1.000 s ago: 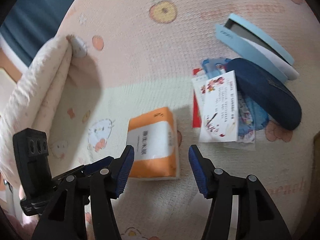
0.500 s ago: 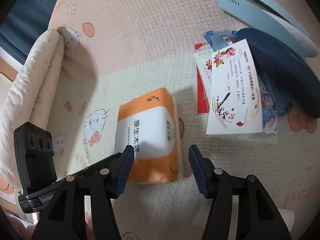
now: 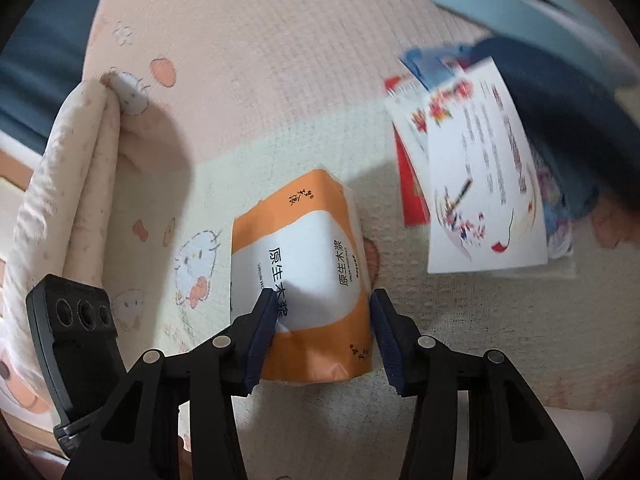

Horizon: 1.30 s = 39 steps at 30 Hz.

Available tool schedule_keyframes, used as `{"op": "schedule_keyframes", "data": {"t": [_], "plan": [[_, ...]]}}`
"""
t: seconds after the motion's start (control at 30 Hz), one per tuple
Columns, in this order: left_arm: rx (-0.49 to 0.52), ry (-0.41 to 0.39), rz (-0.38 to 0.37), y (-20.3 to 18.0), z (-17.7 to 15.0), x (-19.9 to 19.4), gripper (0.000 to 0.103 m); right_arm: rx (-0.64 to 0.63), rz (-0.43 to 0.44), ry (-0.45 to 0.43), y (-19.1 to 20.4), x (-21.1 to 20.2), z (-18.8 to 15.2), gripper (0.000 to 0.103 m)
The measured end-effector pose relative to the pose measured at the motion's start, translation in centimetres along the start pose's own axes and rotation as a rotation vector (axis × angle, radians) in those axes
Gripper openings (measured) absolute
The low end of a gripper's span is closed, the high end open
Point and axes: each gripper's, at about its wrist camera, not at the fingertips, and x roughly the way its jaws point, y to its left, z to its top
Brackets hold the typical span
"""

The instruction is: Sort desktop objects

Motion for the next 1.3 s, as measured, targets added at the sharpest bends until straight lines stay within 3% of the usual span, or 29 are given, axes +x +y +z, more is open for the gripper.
{"op": "schedule_keyframes", "data": {"t": [0.33, 0.53, 0.67, 0.97, 1.3], "plan": [[0.096, -0.105, -0.052, -4.4, 0.5, -5.2, 0.038, -0.095, -0.001, -0.112, 4.1, -6.5, 0.4, 0.046], [0.21, -0.163, -0.087, -9.8, 0.4, -7.9, 0.038, -0.112, -0.002, -0.223, 5.5, -12.6, 0.0, 0.046], [0.283, -0.163, -0.14, -13.5, 0.0, -8.2, 0.038, -0.139, -0.067, -0.306, 5.8, -17.1, -0.4, 0.046], [0.415, -0.099, -0.292, -22.9, -2.0, -6.0, 0.038, -0.053, -0.202, -0.492, 2.2, -27.1, -2.5, 0.045], [0.491, 0.128, -0.429, -33.7, -6.8, 1.1, 0.038, 0.116, -0.362, -0.575, -6.5, -36.7, -5.4, 0.044]]}}
